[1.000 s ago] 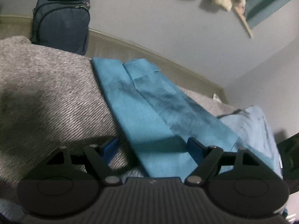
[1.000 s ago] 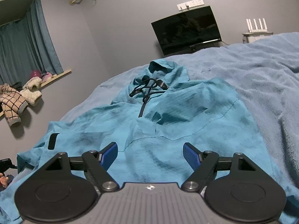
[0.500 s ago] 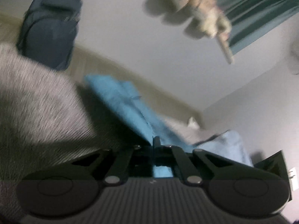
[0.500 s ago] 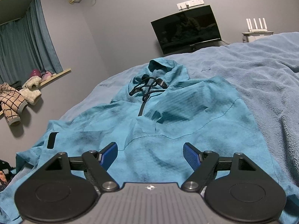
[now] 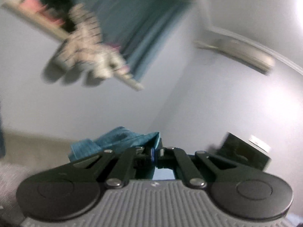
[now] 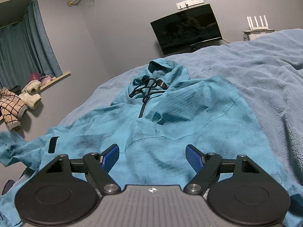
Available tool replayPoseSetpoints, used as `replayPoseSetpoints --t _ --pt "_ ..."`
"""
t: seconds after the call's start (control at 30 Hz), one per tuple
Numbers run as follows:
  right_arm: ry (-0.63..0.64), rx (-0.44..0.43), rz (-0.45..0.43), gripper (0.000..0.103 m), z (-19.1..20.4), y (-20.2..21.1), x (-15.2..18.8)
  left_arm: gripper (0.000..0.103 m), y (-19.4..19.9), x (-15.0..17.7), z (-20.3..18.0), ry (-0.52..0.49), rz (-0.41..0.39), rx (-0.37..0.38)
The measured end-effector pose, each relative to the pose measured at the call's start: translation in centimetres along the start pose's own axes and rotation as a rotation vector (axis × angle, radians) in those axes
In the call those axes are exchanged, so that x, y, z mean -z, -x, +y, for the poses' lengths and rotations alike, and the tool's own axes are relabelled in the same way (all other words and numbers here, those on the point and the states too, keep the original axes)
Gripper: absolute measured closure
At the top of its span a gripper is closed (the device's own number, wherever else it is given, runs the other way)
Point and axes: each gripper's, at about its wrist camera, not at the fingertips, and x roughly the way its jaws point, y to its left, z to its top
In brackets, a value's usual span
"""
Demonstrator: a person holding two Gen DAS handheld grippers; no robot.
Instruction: Fold large clothes
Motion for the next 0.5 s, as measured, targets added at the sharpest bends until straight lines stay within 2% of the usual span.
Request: replayPoseSetpoints --t 0.13,0.2,0.37,0.5 --pt "-0.010 -0.001 -0.006 0.024 -0.2 0.1 0.0 0.103 0.7 0.9 -8.1 -0.170 -0.011 0.162" --pt "-0.017 -0.001 -0.012 0.024 -0.4 0.2 -0.1 0.103 0.9 2.2 -11.8 -0.226 0.014 0.245" --pt "-0.038 -0.001 -0.027 0.024 -0.8 0.5 -0.1 0.103 0.8 6.7 -19.7 -0.304 0.119 0.416" --pt "-0.052 -0.002 -0.035 0.024 -1.1 0.6 -0.1 0.103 1.2 11.4 -25.4 -0.394 0.200 0.520"
